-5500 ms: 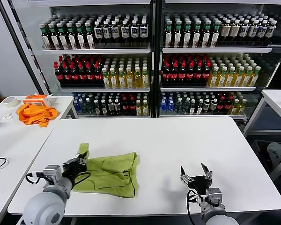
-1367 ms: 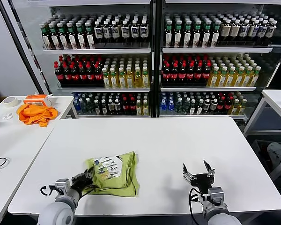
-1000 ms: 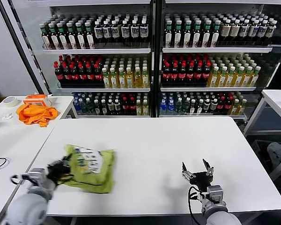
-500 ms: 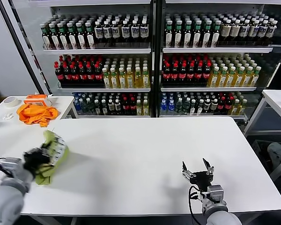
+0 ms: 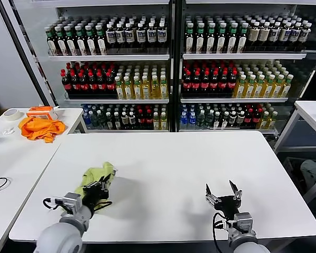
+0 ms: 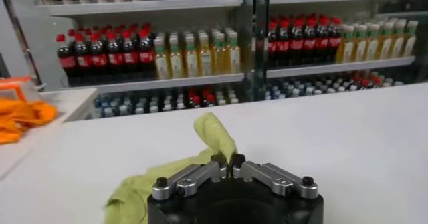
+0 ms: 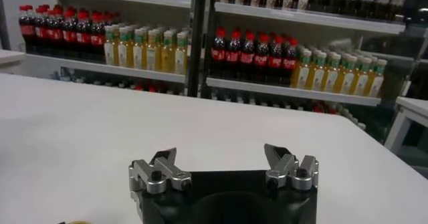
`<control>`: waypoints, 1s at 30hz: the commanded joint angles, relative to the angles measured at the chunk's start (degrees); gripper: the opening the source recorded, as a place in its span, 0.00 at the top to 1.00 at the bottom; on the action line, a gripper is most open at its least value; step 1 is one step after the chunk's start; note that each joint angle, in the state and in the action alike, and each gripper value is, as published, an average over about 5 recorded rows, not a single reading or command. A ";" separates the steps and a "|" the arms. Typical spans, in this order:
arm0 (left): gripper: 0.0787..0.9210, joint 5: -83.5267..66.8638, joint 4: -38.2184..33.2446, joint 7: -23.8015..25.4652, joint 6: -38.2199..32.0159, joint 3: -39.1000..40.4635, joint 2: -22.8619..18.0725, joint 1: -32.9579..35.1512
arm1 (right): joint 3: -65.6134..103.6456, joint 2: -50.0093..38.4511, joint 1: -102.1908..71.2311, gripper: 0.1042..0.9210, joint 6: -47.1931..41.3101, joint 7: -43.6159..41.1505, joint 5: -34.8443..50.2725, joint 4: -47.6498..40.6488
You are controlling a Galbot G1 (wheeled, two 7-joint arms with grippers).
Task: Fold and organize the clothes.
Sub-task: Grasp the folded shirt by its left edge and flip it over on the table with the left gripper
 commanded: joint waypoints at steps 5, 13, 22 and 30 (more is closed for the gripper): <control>0.98 -0.66 1.97 -3.65 0.21 8.04 -8.24 -5.41 | 0.17 0.14 -0.07 0.12 -0.09 0.02 -0.35 0.22; 0.98 -13.56 5.60 -11.63 0.23 9.51 -12.60 -11.38 | 0.81 -0.18 0.05 0.12 -0.90 0.21 -0.39 0.98; 0.96 -17.41 7.20 -11.30 -0.03 10.51 -13.92 -14.10 | 1.65 -0.21 0.19 0.12 -1.65 0.26 -0.71 2.39; 0.71 -10.42 -0.11 -4.48 -5.76 6.24 -8.48 -14.31 | 3.08 -0.37 -0.50 0.12 -1.21 -0.94 -0.69 2.54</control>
